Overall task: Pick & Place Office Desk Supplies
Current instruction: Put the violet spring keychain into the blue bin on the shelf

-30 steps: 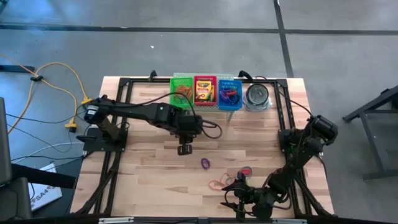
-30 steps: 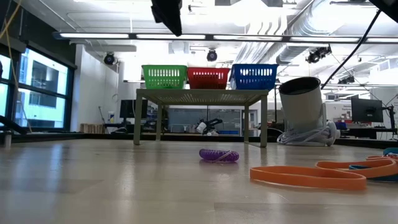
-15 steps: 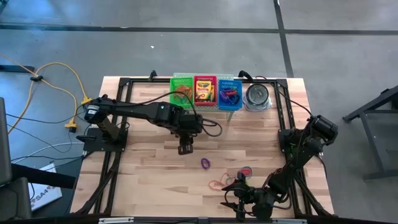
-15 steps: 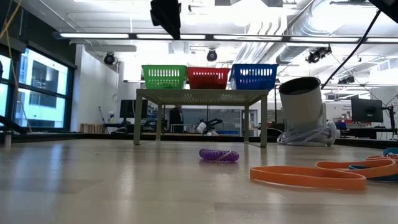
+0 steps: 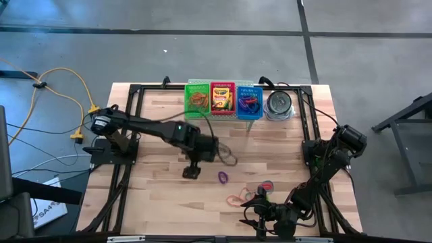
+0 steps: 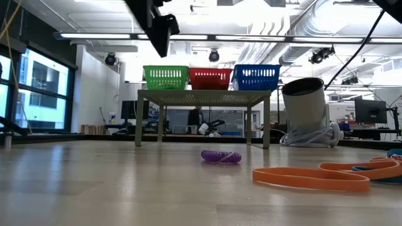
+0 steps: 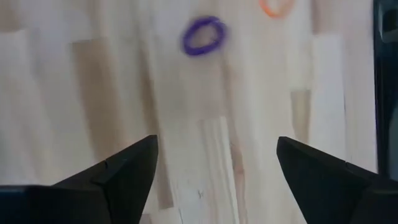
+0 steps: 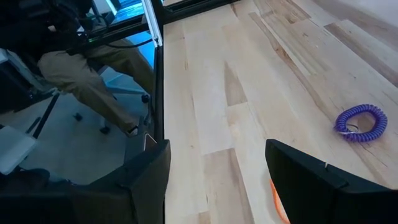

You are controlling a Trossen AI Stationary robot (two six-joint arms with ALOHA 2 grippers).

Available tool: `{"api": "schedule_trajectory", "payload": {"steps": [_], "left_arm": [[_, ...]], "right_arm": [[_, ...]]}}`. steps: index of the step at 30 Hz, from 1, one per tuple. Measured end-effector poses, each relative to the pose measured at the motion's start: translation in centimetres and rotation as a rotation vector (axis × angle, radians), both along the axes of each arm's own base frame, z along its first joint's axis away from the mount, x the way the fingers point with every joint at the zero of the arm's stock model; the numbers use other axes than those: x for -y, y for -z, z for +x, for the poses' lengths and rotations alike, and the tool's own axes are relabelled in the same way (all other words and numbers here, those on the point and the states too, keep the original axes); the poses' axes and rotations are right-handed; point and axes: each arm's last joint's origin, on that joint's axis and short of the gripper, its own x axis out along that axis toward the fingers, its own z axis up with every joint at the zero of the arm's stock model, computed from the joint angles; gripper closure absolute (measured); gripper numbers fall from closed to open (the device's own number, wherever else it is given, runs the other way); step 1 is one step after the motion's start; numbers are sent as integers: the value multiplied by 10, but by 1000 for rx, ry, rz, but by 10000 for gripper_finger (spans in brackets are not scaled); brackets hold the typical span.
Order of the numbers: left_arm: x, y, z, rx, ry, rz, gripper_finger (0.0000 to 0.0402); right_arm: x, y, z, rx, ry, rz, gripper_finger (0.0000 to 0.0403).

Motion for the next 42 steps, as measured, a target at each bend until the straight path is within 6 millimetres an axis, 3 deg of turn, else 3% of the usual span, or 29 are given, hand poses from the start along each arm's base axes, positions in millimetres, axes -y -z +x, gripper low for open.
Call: {"api": "schedule_trajectory", "payload": {"steps": [5,13,27,42], "left_arm": [[19,29,1,36,157,25,79],[23,80,7,171,157,11,79],[16,110,18,376,129,-14,79],[46,165,44,444,152,20,79]], "right_arm": [[0,0,0,1,-6,-11,151],[0,0,0,0,-6,-11,151],[0,0,0,2,-21,-41,151],[0,1,0,-4,-18,-49,151]]}}
